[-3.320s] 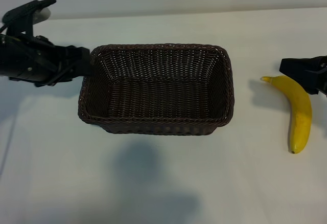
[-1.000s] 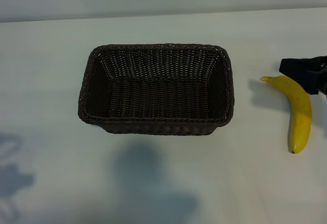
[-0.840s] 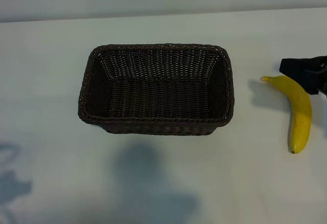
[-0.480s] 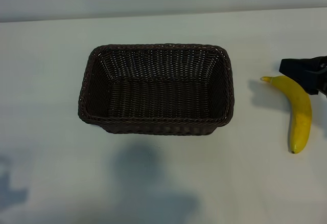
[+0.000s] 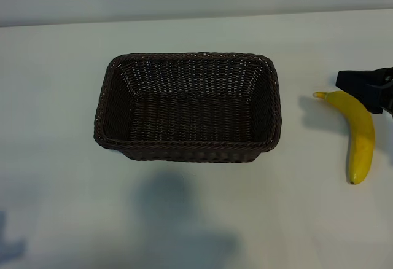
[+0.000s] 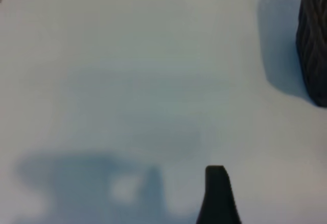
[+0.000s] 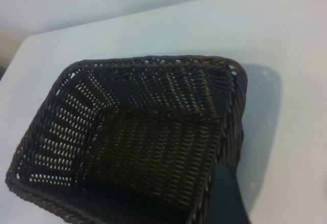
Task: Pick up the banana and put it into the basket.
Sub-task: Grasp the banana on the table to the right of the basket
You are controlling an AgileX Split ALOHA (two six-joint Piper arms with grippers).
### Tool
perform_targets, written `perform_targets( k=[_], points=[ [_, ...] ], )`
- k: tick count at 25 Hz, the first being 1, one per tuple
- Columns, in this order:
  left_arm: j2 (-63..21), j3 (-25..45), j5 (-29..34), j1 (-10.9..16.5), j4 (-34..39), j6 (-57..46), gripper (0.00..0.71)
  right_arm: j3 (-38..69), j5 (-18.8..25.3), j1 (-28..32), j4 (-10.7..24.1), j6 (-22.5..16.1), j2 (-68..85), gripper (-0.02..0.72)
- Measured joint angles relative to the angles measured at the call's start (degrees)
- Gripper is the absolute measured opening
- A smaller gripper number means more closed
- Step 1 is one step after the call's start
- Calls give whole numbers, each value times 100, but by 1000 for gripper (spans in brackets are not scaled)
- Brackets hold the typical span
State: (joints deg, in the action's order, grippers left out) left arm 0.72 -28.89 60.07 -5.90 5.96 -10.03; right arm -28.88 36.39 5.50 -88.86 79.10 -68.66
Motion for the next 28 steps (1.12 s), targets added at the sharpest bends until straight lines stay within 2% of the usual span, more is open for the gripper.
perform_targets(
  k=[20,26,28],
  points=[
    [-115,0,5,17,0,-5,541,0,17,0,22,0,0,488],
    [-115,0,5,645,4,-5,541,0,17,0,22,0,0,488],
    [-115,0,5,779,4,-5,541,0,17,0,22,0,0,488]
  ],
)
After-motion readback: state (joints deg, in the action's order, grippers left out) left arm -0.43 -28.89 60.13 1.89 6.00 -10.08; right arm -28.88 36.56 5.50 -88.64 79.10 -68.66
